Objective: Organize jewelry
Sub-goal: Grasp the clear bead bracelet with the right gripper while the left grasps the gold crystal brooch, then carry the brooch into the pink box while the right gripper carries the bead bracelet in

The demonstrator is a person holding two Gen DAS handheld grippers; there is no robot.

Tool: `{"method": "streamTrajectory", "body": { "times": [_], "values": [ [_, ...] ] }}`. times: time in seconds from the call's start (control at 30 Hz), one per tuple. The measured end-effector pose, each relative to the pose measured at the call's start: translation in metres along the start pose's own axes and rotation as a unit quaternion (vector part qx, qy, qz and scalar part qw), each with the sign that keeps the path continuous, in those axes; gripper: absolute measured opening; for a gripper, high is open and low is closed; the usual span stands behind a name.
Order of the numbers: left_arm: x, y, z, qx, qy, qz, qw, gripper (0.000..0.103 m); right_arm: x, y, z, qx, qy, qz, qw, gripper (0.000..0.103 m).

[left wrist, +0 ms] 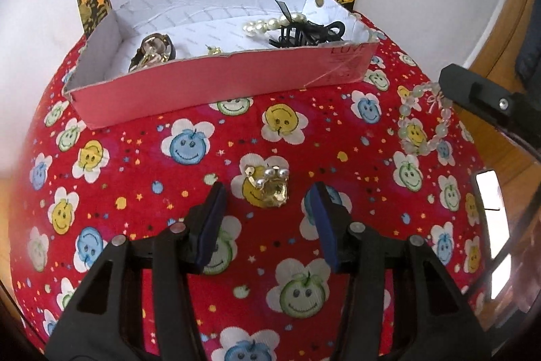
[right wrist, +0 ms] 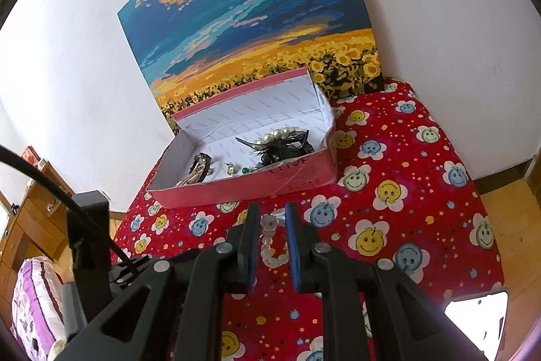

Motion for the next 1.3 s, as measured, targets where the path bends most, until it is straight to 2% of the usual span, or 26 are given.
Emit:
{"method": "streamTrajectory", "body": {
  "times": [0.07, 0.13, 0.37, 0.67, 0.77, 0.8, 0.83, 1.3],
  "values": [
    [0.001, -0.001, 0.002, 0.006, -0.012, 0.008, 0.9999, 0.030, 0.001, 0.000, 0.000, 0.000, -0.002, 0.001, 1.000, 0.017],
    [0.001, -0.001, 0.002, 0.009, -0.011, 0.013, 0.9998, 0.008, 0.000, 0.001, 0.001, -0.001, -0.004, 0.000, 1.000, 0.017],
    [-0.005, -0.001, -0.004, 0.013, 0.005, 0.004, 0.9999, 0.008, -0.001, 0.002, 0.002, -0.004, -0.006, -0.001, 1.000, 0.017],
    [-0.017, -0.010, -0.035, 0.053, 0.008, -0.011, 0.9985, 0.008, -0.008, -0.001, 0.003, -0.002, -0.004, -0.008, 1.000, 0.017],
    [-0.023, -0.020, -0.048, 0.072, 0.004, -0.015, 0.9973, 0.008, -0.013, -0.004, 0.003, -0.001, -0.004, -0.014, 1.000, 0.017],
    [-0.025, -0.023, -0.051, 0.077, 0.003, -0.016, 0.9969, 0.003, -0.015, -0.005, 0.003, -0.001, -0.005, -0.016, 1.000, 0.017],
    [-0.027, -0.026, -0.054, 0.081, 0.003, -0.018, 0.9966, 0.002, -0.016, -0.006, 0.003, 0.000, -0.005, -0.018, 1.000, 0.017],
    [-0.058, -0.084, -0.063, 0.123, -0.004, -0.029, 0.9919, 0.002, -0.051, -0.054, 0.022, 0.017, -0.008, -0.047, 0.999, 0.017]
  ]
}}
Point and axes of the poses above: each gripper's, at about its wrist camera, not at the fingertips, and z roughly the way its jaws point, x to its right, y to its underside, the point moved 2 cm from there along z, roughly the way its jaws point, and after that the axes turned 3 degrees about -x, right-handed, at the moved point
